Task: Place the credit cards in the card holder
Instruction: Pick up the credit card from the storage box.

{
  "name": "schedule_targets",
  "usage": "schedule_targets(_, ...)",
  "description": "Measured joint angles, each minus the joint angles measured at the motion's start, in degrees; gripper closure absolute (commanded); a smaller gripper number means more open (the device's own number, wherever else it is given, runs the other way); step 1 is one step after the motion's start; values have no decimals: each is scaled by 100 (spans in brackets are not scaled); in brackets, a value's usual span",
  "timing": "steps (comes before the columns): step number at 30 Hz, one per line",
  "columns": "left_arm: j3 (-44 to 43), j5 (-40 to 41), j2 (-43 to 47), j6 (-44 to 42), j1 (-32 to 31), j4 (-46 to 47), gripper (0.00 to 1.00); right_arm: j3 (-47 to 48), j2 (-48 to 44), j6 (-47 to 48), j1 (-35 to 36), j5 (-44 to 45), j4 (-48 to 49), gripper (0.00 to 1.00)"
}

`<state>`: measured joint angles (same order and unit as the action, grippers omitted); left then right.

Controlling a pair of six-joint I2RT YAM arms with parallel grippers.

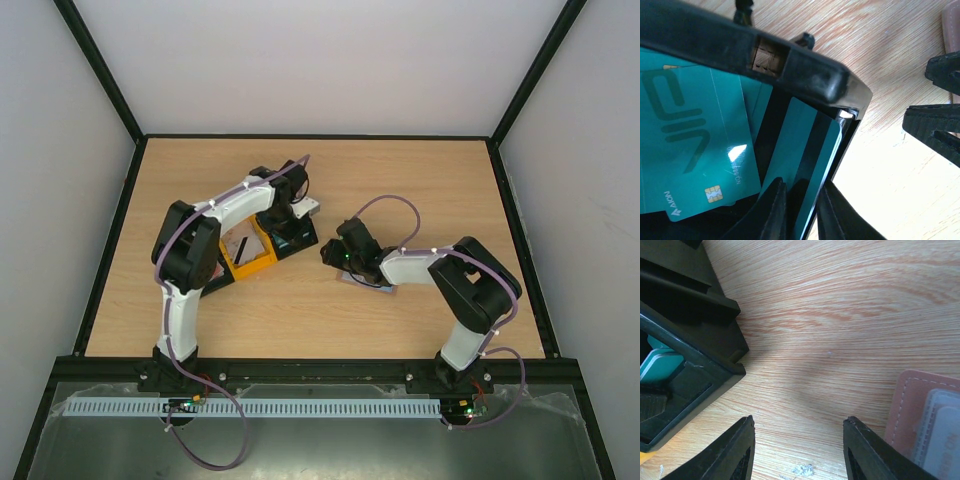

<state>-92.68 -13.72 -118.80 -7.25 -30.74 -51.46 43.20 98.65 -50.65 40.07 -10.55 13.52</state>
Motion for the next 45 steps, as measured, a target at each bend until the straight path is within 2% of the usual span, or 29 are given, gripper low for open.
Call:
schedule_targets(9,-136,328,146,70,17,-33,97,-2,-170,0,-26,4,-42,52)
schedule_targets(17,-136,584,369,208,17,-2,97,-2,-352,2,-37,-31,-98,51)
schedule_targets(22,-15,669,726,457,120,214,98,0,-520,37,-59,-358,-74,40)
schedule_targets(28,162,616,1602,1099,514,577,98,149,-763,153,-85,-1196,96,27)
schedule_targets(32,522,157,2339,1735,868,914,98,323,-826,-2,-101,-1753,476,21)
schedule_targets(39,1513,-1104,3517,3097,1207,1790,98,339,-885,-863,-107,-2583,1606,20)
schedule_targets(42,1843,-1624,3932,3685,1200,2273,98,343,-885,-1290,-107,-2857,2127,23)
schedule_targets(45,2037,-1969,4218,4138,1193,2662,98,369,-885,-1609,-107,-3086,2535,31)
